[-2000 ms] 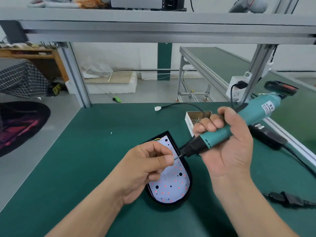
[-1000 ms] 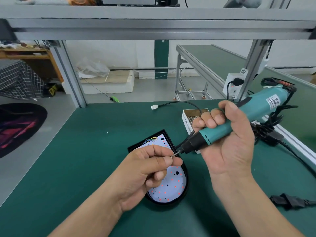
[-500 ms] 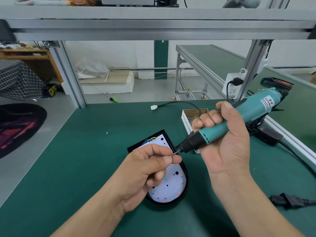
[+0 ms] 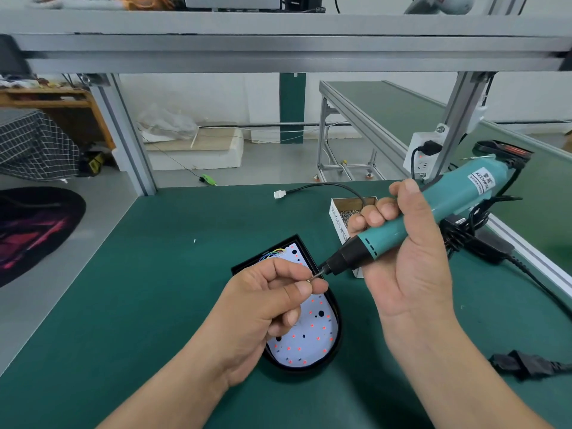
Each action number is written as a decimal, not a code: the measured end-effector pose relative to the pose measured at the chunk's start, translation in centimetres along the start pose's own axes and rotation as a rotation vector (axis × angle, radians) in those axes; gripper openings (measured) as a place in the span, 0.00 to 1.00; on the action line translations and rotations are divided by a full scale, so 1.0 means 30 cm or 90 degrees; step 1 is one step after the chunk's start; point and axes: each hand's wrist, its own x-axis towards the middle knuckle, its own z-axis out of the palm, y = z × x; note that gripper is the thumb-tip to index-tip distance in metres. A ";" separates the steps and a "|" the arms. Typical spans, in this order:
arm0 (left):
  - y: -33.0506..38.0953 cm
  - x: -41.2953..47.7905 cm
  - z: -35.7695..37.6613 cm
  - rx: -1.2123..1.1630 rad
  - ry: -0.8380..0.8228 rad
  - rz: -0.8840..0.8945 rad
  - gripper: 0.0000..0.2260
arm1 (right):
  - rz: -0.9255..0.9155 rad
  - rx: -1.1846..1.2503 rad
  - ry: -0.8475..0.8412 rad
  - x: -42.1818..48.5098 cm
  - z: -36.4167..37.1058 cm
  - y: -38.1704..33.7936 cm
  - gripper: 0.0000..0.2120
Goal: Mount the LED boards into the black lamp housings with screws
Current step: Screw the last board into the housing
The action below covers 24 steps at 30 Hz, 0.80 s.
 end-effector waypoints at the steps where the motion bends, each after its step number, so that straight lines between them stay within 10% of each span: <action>1: 0.001 -0.002 0.002 0.017 0.006 0.010 0.10 | 0.002 -0.004 0.005 -0.002 0.000 0.001 0.08; 24: -0.003 0.011 -0.026 0.142 0.004 0.023 0.10 | 0.017 0.023 0.034 0.015 -0.037 0.045 0.10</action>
